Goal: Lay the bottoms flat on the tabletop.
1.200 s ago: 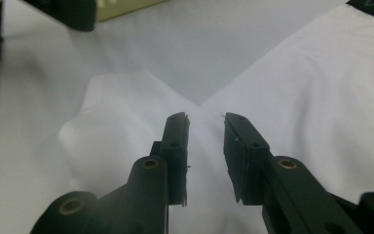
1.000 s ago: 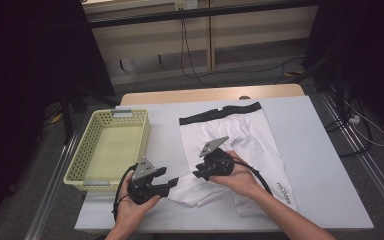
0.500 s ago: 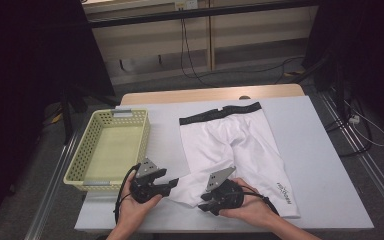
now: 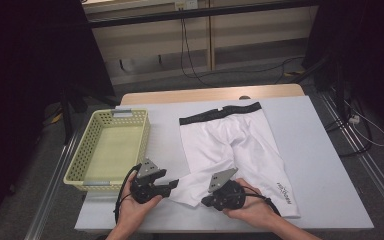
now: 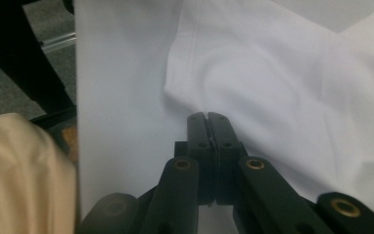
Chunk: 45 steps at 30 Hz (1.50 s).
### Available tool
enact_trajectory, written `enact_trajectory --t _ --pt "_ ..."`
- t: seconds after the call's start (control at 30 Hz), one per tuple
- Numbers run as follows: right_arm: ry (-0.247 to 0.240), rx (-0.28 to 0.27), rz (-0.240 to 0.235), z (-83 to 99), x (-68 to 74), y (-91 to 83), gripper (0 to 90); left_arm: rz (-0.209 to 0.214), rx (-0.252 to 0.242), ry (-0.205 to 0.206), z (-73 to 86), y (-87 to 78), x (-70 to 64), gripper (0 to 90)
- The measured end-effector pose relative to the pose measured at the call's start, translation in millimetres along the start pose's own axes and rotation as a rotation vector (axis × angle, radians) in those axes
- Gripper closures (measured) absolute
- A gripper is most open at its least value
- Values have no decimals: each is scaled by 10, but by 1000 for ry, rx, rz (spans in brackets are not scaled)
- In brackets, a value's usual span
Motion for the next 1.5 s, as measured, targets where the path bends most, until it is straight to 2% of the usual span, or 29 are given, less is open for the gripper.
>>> enact_trajectory --t 0.17,0.37,0.5,0.63,0.67,0.73,0.83,0.93,1.0,1.1,1.23,1.27,1.3,1.4,1.43,1.5 --pt "39 -55 -16 65 8 -411 900 15 11 -15 13 13 -11 438" --pt "53 -112 36 201 -26 -900 900 29 25 -11 15 56 -67 452" --pt "51 -86 80 358 -77 -1093 900 38 35 -9 12 85 -86 459" --pt "107 -88 130 516 -213 -1250 900 42 42 -2 7 102 -97 459" --pt "114 -84 142 535 -233 -1277 900 39 42 17 5 125 -104 458" --pt "115 -71 159 560 -251 -1309 898 48 52 14 1 153 -123 453" --pt "124 -79 172 559 -256 -1278 809 51 66 31 -35 233 -131 461" --pt "105 -94 172 469 -219 -1198 696 53 78 40 -86 373 -131 518" --pt "90 -113 161 375 -189 -1141 678 58 86 44 -125 495 -129 559" --pt "68 -121 116 256 -119 -1001 664 63 89 38 -185 643 -139 579" --pt "35 -89 37 194 17 -731 649 55 102 43 -186 749 -146 565" --pt "28 -78 24 194 53 -654 637 53 115 31 -159 782 -148 545" --pt "22 -62 6 199 85 -582 628 53 100 31 -146 790 -147 524" --pt "-3 -20 -32 209 161 -389 599 38 102 65 -142 790 -176 522" --pt "-16 -14 -37 204 179 -339 590 40 100 70 -142 790 -186 532" --pt "-34 -10 -68 194 222 -274 586 63 109 71 -148 785 -196 607"
Point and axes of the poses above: each handheld gripper's, and its own axes: y roughly forward along the jaws, z roughly out of its underside, x roughly to its left, the point moved 3 cm from there along y, roughly forward along the jaws, and after that the axes turned 12 degrees about -x, right-handed, at the moved point
